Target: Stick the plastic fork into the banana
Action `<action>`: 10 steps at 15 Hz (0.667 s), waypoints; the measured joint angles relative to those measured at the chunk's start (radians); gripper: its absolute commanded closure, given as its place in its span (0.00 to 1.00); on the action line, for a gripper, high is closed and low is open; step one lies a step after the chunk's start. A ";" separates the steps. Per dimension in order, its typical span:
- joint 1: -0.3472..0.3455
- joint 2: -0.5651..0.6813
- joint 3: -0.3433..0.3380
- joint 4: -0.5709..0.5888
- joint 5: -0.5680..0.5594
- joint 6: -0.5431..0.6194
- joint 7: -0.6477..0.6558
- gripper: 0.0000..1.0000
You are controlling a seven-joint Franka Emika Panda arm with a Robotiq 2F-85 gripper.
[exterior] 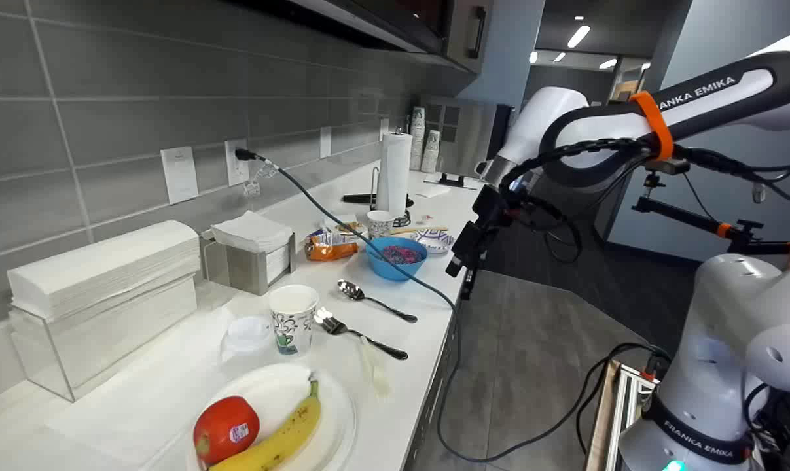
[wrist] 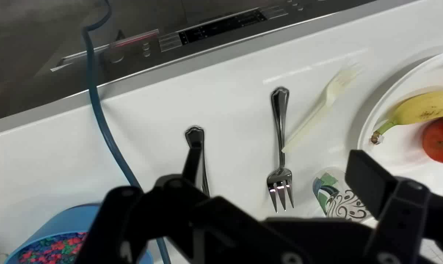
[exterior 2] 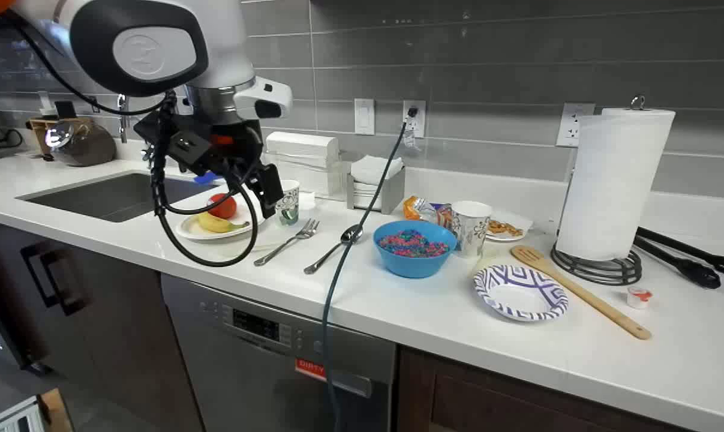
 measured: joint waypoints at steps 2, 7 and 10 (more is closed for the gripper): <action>0.000 0.000 0.000 0.000 0.000 0.000 0.000 0.00; 0.000 0.000 0.000 0.000 0.000 0.000 0.000 0.00; 0.000 0.019 0.000 0.012 0.011 0.000 0.016 0.00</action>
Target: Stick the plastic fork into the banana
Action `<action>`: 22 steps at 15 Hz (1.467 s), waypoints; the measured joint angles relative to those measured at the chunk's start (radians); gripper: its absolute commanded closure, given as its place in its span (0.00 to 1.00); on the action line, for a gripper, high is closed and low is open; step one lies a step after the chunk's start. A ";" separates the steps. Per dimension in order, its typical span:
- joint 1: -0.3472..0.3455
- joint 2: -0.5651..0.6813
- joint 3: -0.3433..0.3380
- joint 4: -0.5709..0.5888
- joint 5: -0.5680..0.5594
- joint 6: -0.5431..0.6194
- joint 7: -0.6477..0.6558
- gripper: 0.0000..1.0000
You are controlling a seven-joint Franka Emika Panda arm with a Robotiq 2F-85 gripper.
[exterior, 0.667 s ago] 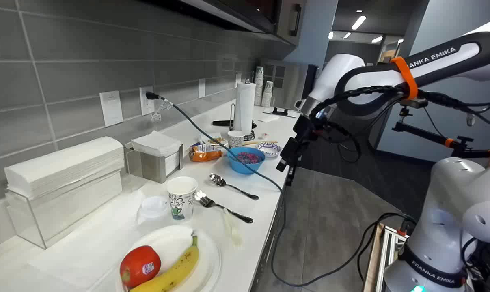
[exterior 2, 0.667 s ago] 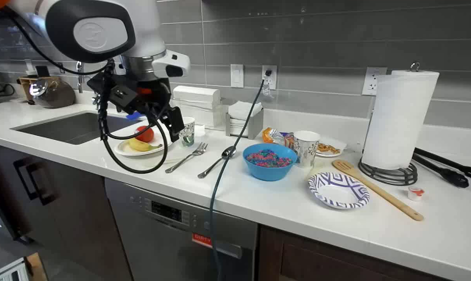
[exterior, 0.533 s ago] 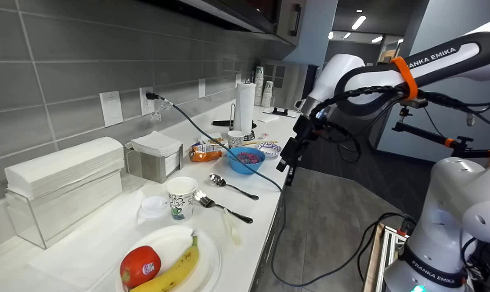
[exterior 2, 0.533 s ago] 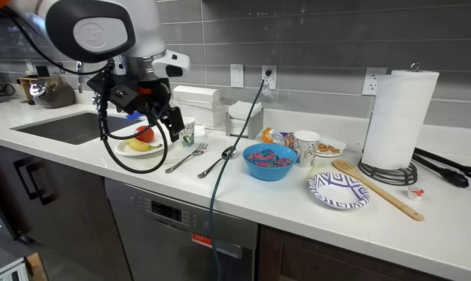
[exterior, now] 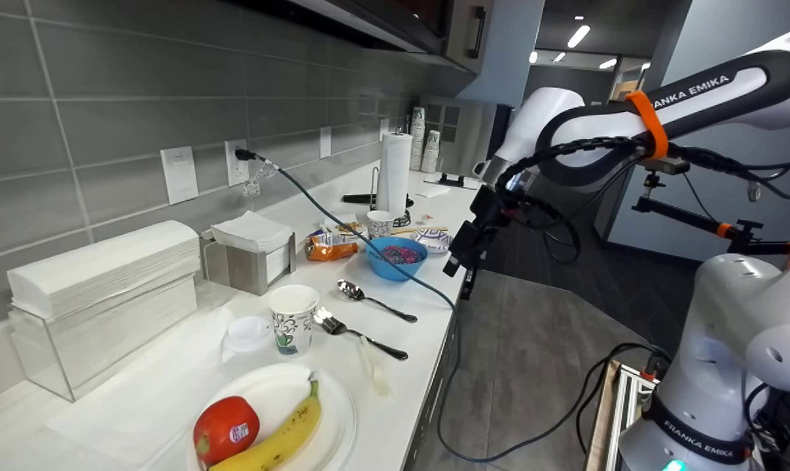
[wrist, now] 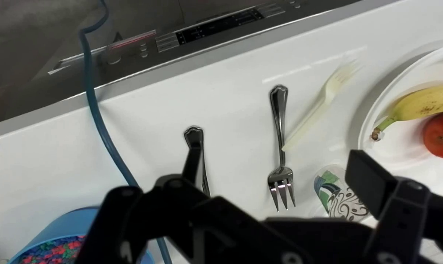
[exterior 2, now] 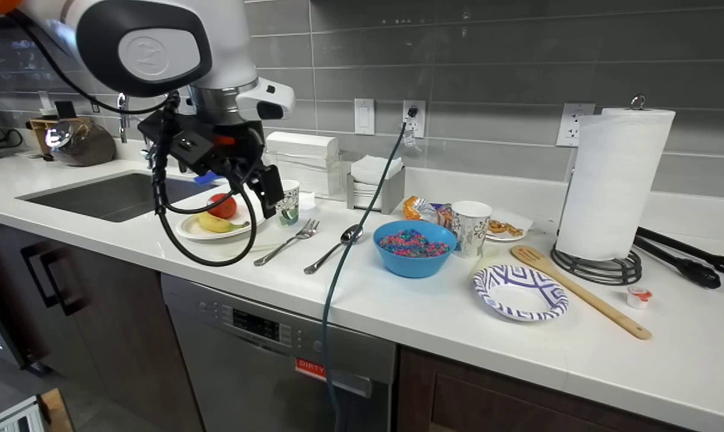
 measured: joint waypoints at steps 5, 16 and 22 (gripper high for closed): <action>0.006 0.138 0.002 0.073 0.109 0.000 0.053 0.00; 0.030 0.563 0.189 0.361 -0.120 -0.003 0.591 0.00; 0.026 0.566 0.190 0.370 -0.130 -0.003 0.600 0.00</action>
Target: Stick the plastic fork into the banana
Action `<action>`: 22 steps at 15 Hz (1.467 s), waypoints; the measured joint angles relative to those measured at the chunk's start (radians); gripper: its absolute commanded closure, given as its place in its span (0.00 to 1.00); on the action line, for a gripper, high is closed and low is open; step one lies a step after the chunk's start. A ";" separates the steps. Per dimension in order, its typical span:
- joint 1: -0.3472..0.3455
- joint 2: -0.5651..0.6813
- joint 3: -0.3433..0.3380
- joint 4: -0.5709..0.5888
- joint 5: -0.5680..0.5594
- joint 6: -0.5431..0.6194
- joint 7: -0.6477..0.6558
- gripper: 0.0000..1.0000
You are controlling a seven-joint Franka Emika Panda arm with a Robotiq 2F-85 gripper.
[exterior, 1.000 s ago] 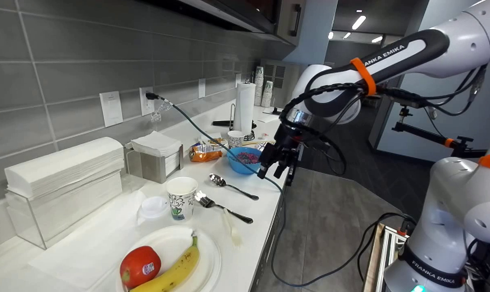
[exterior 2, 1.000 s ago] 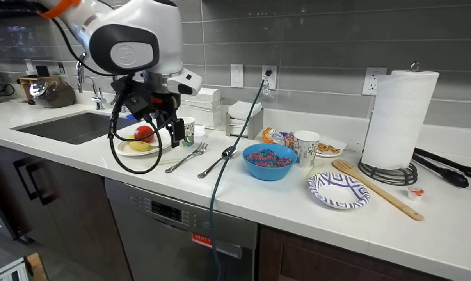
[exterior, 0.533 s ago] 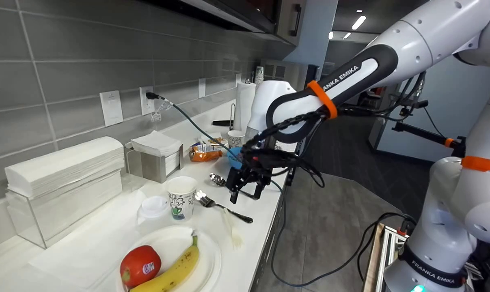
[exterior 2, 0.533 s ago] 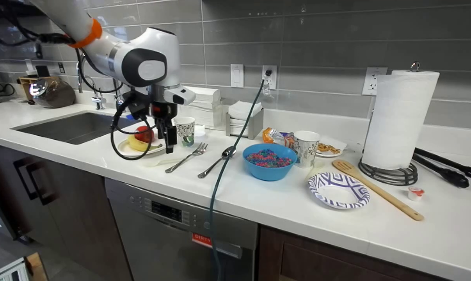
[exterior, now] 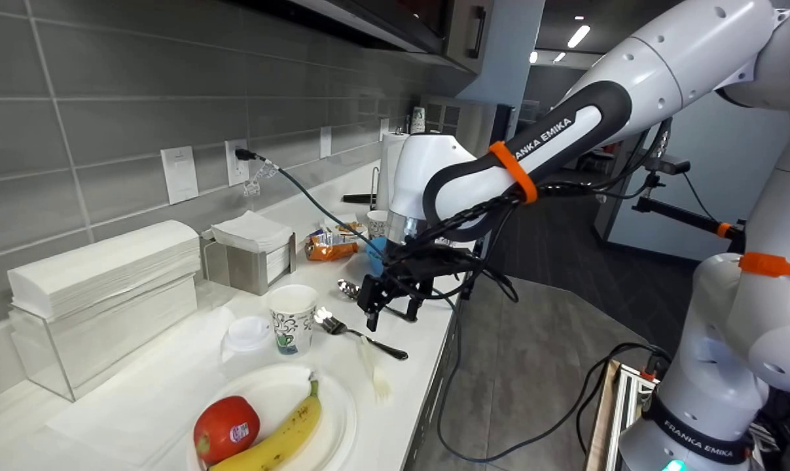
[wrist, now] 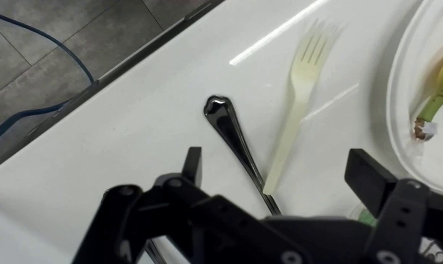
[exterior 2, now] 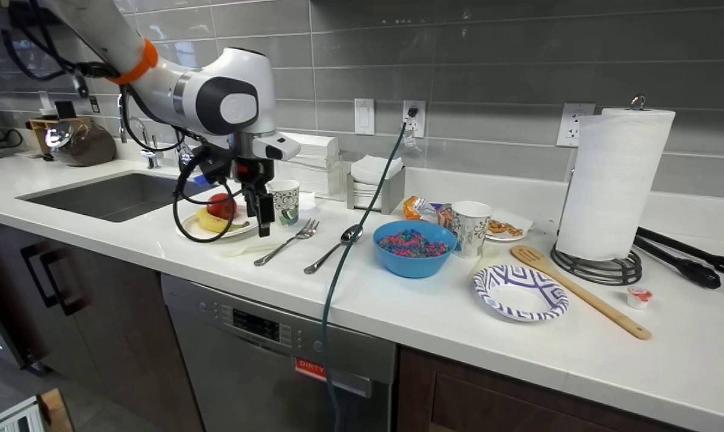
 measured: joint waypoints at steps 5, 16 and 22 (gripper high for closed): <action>0.003 0.004 0.006 0.006 0.005 0.003 -0.002 0.00; 0.034 0.052 0.037 0.011 0.003 0.051 0.133 0.00; 0.051 0.084 0.039 0.010 -0.005 0.055 0.221 0.00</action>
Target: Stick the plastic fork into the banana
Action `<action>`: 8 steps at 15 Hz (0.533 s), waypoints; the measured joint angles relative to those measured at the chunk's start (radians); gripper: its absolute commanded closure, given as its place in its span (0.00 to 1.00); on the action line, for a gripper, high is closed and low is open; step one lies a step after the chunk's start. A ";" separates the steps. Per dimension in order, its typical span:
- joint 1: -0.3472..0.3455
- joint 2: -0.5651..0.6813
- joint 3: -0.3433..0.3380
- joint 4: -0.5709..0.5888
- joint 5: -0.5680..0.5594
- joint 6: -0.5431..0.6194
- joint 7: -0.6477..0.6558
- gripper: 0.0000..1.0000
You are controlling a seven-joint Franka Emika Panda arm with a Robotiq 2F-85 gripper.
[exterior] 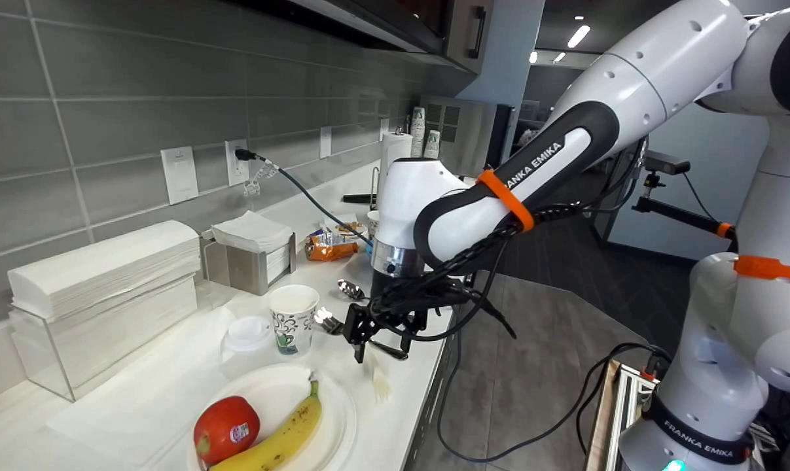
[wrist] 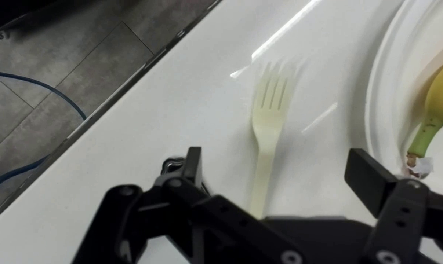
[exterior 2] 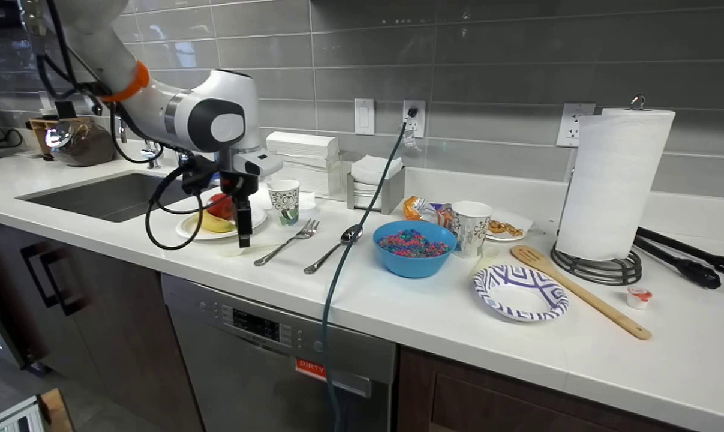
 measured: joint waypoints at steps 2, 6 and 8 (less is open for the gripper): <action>0.003 0.009 0.000 -0.001 -0.009 0.000 0.022 0.00; 0.003 0.013 -0.002 -0.006 -0.035 0.000 0.067 0.08; 0.003 0.013 -0.005 -0.008 -0.065 0.000 0.090 0.24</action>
